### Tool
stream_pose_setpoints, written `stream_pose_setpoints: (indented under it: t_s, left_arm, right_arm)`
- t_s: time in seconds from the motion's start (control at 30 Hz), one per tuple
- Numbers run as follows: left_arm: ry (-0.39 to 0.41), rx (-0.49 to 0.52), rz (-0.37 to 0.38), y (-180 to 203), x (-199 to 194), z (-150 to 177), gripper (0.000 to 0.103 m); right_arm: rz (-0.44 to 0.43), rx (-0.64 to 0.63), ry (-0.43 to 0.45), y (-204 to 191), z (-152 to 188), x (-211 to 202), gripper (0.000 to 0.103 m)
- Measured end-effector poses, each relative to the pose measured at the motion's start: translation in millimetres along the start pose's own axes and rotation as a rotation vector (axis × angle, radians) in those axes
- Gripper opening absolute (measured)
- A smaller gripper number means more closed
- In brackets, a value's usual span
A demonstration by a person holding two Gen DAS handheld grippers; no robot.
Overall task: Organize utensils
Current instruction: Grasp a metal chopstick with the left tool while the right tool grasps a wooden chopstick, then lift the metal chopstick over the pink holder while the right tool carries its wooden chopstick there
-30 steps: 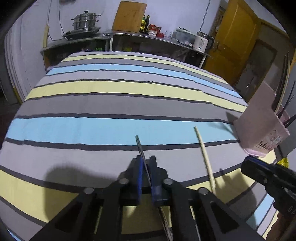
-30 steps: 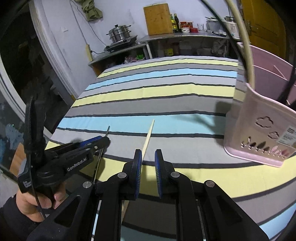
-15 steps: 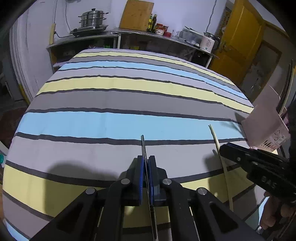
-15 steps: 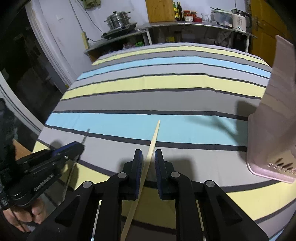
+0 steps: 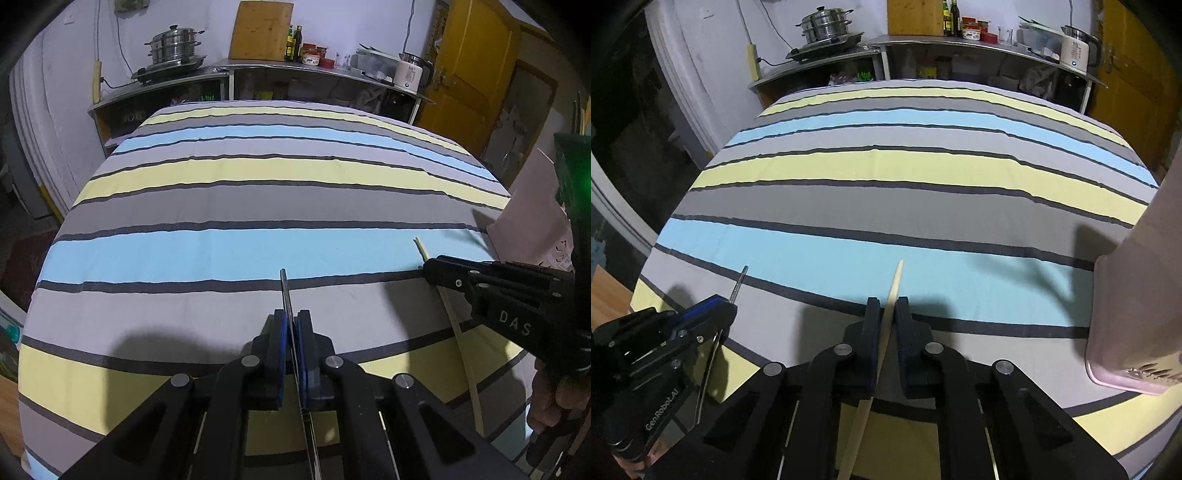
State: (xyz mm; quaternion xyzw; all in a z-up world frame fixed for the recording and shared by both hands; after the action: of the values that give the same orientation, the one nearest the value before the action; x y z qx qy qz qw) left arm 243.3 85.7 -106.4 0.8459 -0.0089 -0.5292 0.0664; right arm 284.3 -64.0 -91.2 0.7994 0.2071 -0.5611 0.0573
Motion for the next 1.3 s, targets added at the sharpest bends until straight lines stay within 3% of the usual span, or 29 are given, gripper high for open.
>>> stream_pose_setpoints:
  t_s: [0.17, 0.4, 0.83, 1.3]
  left_arm:
    - [-0.009, -0.011, 0.017, -2, 0, -2, 0.005]
    - [0.001, -0.040, 0.067, -5, -16, -2, 0.004]
    - [0.119, -0.019, 0.132, 12, -95, -10, 0.004]
    - [0.201, 0.053, 0.165, 50, -158, -11, 0.004]
  right_arm:
    - [-0.032, 0.005, 0.008, 0, 2, -9, 0.006]
    - [-0.061, -0.024, 0.087, -10, 4, -48, 0.006]
    - [-0.082, -0.022, 0.251, -8, 13, -134, 0.006]
    - [-0.081, -0.005, 0.360, 0, 33, -191, 0.006]
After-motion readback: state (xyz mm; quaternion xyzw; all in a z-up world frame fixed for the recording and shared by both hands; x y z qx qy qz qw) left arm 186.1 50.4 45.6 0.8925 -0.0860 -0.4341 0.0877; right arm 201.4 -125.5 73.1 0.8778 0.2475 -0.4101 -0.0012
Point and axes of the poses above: each gripper's, at about its wrist camera, not at the fingertips, and x roughly the way its jaws point, y to its right, z to its underside, the point moved 3 cm from there along x, roughly the way its jaws point, and after that the axes turned 9 degrees about -y, right-handed, at the moved point
